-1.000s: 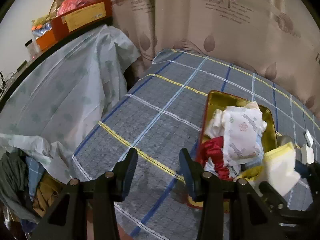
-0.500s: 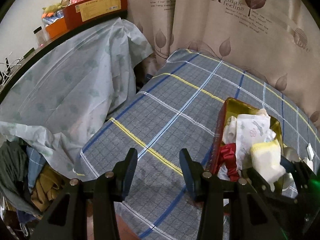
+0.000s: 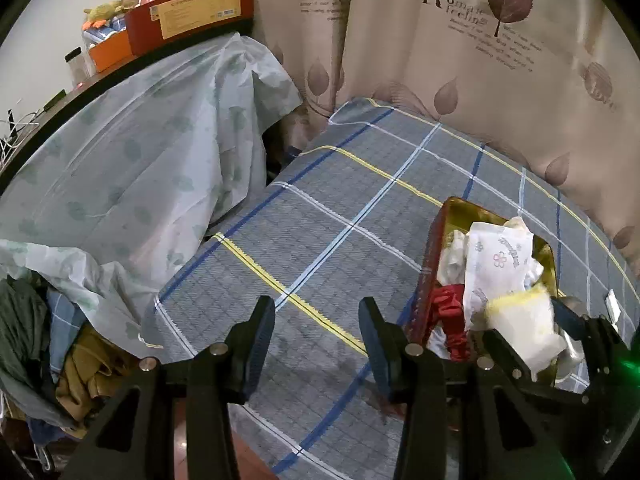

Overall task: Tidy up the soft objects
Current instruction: 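Carry the yellow-edged gauze towel into the gold tray and open the right gripper, then grasp the white cotton wad with the right gripper and lift it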

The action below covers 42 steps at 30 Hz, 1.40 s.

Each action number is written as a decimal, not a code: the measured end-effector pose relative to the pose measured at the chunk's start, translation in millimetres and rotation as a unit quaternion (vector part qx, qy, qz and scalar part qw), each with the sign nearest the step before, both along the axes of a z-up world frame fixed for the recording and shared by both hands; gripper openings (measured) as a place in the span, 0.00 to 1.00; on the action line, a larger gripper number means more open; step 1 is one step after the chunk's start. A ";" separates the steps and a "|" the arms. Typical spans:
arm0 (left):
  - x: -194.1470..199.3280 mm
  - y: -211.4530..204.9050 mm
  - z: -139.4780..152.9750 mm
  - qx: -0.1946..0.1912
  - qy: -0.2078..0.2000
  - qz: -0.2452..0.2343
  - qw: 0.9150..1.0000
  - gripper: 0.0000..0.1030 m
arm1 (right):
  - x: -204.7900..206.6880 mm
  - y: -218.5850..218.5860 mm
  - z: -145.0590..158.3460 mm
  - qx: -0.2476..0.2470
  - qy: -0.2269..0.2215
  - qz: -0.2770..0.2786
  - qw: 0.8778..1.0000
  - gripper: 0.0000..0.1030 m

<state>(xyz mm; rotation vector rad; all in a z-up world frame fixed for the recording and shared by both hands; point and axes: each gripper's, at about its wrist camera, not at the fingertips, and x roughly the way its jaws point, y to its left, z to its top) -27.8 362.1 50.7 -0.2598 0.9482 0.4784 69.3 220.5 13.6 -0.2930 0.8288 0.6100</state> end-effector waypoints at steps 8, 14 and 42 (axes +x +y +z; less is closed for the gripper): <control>1.3 -9.5 -1.8 -0.003 0.002 -0.008 1.000 0.43 | -18.8 -22.8 20.8 0.036 -0.004 0.003 0.999 0.87; 4.1 -17.6 -6.8 0.000 0.009 -0.010 1.000 0.43 | -31.6 -67.4 30.4 0.067 0.004 -0.017 0.998 0.87; 9.6 -54.4 -21.1 0.046 0.059 -0.041 0.996 0.43 | 101.8 -361.0 -30.5 0.006 0.042 -0.207 0.978 0.87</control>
